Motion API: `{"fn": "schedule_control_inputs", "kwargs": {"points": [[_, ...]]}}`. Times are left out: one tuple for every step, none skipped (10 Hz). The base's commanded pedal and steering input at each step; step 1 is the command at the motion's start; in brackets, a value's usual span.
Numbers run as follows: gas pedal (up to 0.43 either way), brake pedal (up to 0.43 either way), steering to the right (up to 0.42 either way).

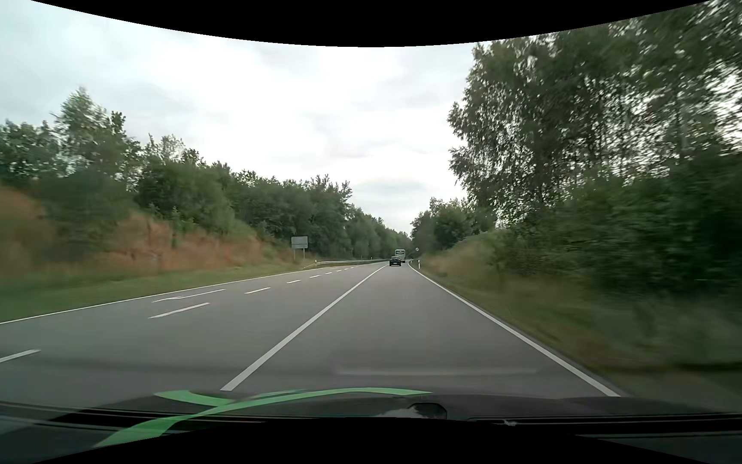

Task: Follow the waypoints while adhering to traffic rules and regulations

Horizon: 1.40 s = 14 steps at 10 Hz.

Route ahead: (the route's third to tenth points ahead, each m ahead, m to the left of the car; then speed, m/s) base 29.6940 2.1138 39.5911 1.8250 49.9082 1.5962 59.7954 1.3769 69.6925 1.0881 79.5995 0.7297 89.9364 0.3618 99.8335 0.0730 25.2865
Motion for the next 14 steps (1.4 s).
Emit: {"fn": "schedule_control_inputs", "kwargs": {"points": [[0.268, 0.0, 0.0], [0.287, 0.0, 0.0], [0.311, 0.0, 0.0], [0.319, 0.0, 0.0], [0.319, 0.0, 0.0], [0.331, 0.0, 0.0], [0.339, 0.0, 0.0], [0.35, 0.0, 0.0], [0.358, 0.0, 0.0], [0.37, 0.0, 0.0], [0.37, 0.0, 0.0], [0.37, 0.0, 0.0], [0.358, 0.0, 0.0], [0.358, 0.0, 0.0]]}}
